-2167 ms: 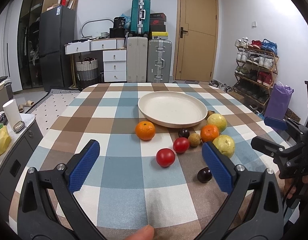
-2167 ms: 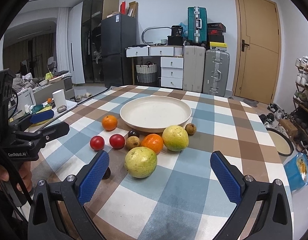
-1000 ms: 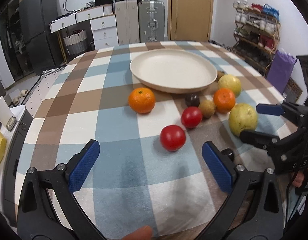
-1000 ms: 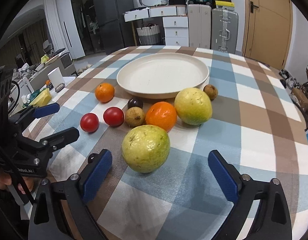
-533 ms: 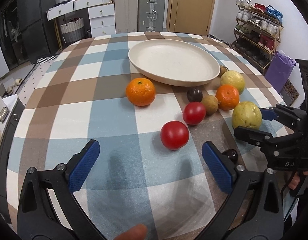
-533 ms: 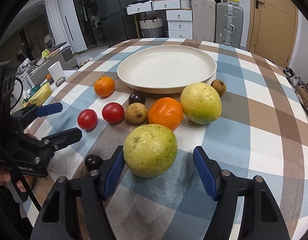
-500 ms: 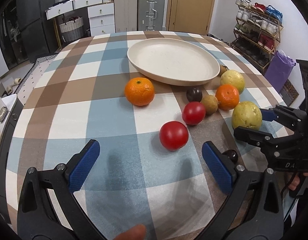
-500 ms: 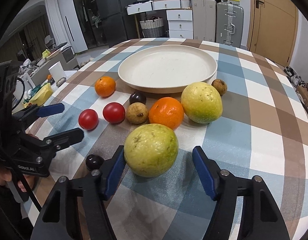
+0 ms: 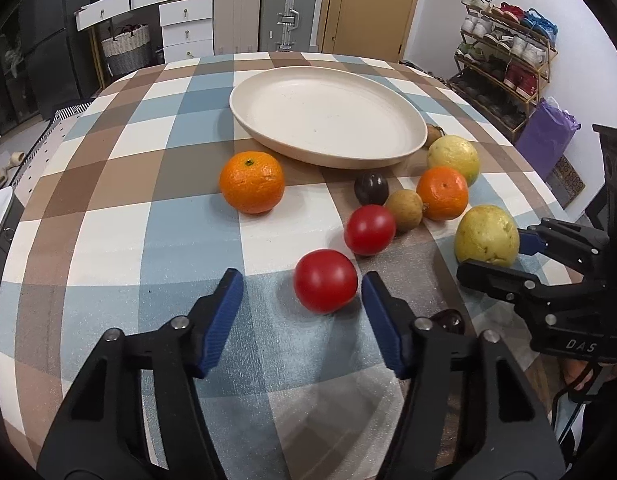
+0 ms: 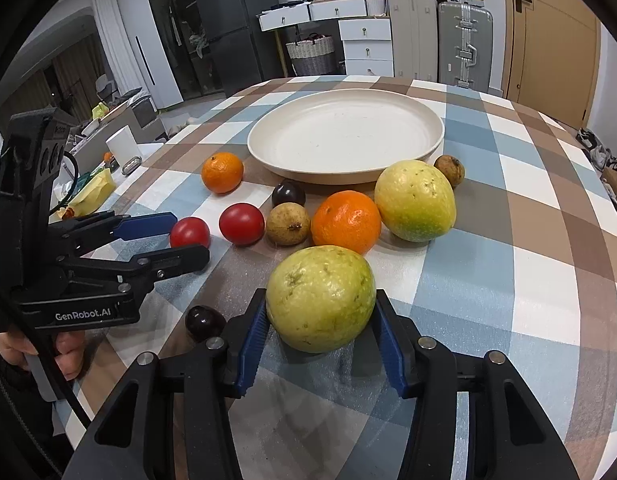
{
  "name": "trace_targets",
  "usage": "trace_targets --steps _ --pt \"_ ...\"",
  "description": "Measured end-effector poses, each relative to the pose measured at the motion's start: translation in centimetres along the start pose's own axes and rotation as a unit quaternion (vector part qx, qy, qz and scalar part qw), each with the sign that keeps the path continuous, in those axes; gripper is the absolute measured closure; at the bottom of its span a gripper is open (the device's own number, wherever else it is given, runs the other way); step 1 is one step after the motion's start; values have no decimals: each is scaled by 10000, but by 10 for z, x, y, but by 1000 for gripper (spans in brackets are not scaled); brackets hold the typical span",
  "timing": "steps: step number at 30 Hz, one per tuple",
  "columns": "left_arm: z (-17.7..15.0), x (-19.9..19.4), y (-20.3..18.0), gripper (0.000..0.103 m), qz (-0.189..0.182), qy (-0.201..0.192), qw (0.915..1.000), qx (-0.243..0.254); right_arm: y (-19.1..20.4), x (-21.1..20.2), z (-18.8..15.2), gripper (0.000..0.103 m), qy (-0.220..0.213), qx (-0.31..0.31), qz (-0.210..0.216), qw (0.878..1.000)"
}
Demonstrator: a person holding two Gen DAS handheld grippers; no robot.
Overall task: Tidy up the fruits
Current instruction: 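Grasp the large yellow-green fruit with the right tool while the left tool grasps a red tomato, then carry both fruits onto the white plate and open both tools to release them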
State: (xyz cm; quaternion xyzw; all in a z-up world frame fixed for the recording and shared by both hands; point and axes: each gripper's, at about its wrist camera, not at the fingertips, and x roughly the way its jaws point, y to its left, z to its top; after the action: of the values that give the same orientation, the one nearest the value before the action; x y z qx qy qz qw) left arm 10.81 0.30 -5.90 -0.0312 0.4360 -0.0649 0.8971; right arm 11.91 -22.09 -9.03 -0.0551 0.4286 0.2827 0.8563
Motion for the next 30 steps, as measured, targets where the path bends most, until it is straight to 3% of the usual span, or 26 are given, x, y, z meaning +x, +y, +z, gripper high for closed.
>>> trace_targets --steps 4,6,18,30 --pt "-1 -2 -3 62 -103 7 9999 13 -2 -3 -2 52 -19 31 54 10000" --pt "-1 -2 -3 75 -232 13 9997 2 -2 -6 -3 52 -76 26 58 10000" --pt "6 -32 -6 75 -263 -466 9986 -10 -15 -31 -1 52 -476 47 163 9987" --pt "46 -42 -7 75 -133 -1016 9947 -105 -22 -37 32 52 -922 4 339 9952"
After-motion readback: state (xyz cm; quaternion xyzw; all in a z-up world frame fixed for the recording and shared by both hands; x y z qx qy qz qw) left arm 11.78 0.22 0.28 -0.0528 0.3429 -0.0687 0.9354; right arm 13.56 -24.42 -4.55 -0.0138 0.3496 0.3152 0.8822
